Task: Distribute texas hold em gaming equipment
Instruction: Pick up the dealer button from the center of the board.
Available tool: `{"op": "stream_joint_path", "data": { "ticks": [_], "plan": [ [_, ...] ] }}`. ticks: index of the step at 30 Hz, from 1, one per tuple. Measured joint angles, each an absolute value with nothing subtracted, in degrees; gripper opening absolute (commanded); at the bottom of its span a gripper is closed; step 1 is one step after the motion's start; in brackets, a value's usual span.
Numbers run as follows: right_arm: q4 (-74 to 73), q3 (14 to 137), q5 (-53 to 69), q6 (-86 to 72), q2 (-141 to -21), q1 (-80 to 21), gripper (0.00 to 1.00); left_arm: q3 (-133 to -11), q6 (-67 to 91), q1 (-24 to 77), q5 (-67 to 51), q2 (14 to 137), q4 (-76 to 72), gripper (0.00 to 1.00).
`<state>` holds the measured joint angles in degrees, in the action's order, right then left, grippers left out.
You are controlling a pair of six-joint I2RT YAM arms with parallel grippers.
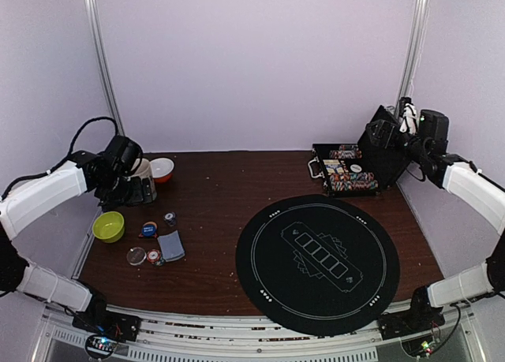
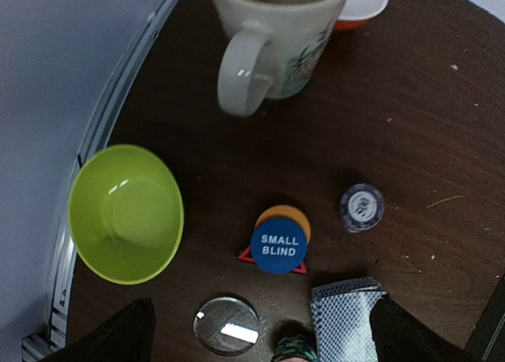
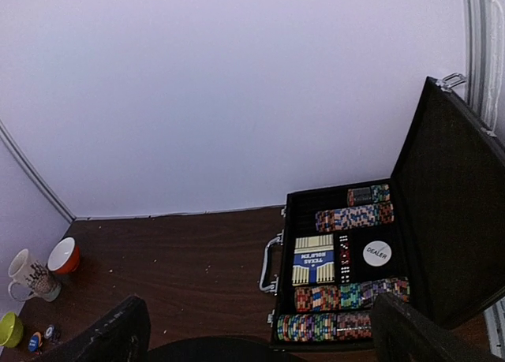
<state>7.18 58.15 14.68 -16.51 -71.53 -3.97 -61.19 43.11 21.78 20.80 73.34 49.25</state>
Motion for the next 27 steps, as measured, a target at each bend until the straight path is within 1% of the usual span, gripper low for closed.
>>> {"op": "stream_joint_path", "data": {
  "ticks": [5,9,12,20,24,27],
  "plan": [
    [5.3,58.15,15.84,-15.18,-71.53,-7.03,1.0,-55.4,47.31,16.16,14.7,75.48,51.09,0.96],
    [4.23,58.15,15.73,-14.0,-71.53,-8.4,1.0,-50.72,50.41,16.21,11.4,76.99,50.85,0.94],
    [4.08,58.15,15.68,-13.06,-71.48,-9.26,1.0,-47.18,53.15,16.21,10.48,76.99,50.54,0.94],
    [2.92,58.15,14.68,-10.68,-71.48,-10.92,1.0,-43.09,57.74,16.14,9.19,79.57,46.26,0.93],
    [2.63,58.15,13.93,-9.89,-71.48,-11.57,1.0,-40.58,58.85,15.0,7.4,79.64,43.22,0.87],
    [2.57,58.15,13.65,-9.06,-71.46,-12.12,1.0,-38.37,59.86,13.91,6.11,79.64,41.65,0.85]
  ]
}}
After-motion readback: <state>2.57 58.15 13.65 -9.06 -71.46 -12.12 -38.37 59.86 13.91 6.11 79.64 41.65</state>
